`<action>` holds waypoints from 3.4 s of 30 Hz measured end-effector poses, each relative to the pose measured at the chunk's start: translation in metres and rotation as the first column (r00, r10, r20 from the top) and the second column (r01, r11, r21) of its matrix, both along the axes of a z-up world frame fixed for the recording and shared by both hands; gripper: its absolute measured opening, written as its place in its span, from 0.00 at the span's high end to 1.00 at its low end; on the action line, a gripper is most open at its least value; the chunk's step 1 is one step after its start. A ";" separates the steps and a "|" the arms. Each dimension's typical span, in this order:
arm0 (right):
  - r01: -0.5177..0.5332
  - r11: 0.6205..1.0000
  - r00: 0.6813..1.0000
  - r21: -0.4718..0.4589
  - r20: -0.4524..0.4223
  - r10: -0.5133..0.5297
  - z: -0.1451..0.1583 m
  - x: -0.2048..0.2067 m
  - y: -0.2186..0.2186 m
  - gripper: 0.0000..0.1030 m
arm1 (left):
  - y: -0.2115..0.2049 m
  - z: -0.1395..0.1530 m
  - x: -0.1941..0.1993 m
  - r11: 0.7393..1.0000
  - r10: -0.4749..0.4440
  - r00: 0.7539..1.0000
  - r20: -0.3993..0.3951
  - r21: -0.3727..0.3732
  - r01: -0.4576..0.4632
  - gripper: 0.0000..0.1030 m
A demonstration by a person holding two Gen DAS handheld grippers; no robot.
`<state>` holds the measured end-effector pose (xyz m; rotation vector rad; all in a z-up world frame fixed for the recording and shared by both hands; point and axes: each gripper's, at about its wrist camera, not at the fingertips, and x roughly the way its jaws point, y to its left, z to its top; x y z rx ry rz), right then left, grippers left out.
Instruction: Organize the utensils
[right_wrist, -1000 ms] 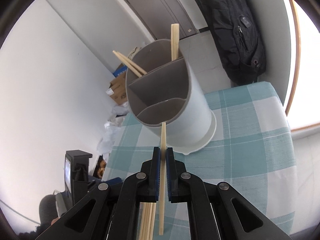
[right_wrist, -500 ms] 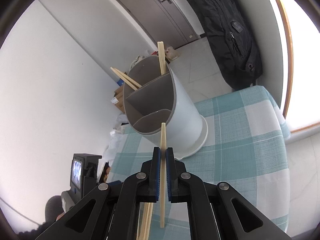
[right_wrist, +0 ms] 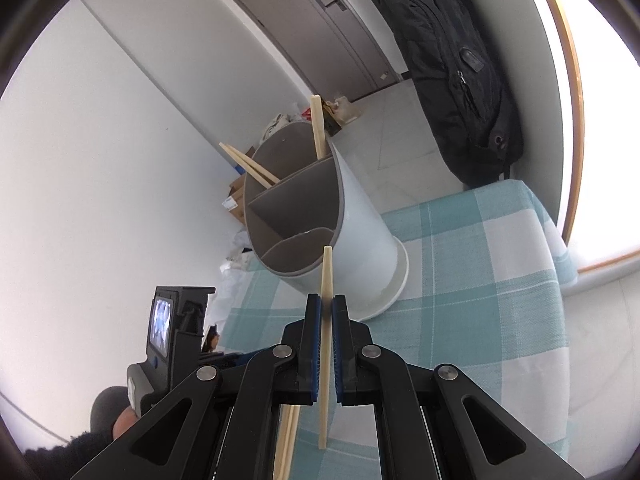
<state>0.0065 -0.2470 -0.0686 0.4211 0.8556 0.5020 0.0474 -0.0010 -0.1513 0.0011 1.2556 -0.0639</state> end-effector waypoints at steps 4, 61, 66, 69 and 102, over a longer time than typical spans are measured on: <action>0.002 1.000 1.000 -0.005 0.014 -0.002 0.002 -0.002 0.001 0.96 | 0.008 0.007 0.000 0.998 0.044 0.998 0.042 -0.040 -0.042 0.98; -0.259 0.919 0.955 -0.296 -0.221 0.198 -0.059 0.002 0.069 0.78 | 0.063 0.106 -0.045 0.928 0.129 0.899 0.418 -0.369 0.039 0.99; -0.513 0.670 0.850 -0.536 -0.206 0.486 -0.059 -0.022 0.109 0.69 | 0.075 0.103 -0.046 0.919 0.139 0.897 0.419 -0.393 0.041 0.99; -0.587 0.504 0.769 -0.634 -0.240 0.593 -0.066 -0.027 0.125 0.69 | 0.080 0.100 -0.044 0.910 0.147 0.901 0.407 -0.413 0.038 0.99; -0.751 0.388 0.569 -0.534 -0.227 0.790 -0.053 0.010 0.161 1.00 | 0.085 0.101 -0.041 0.919 0.158 0.901 0.404 -0.394 0.015 0.99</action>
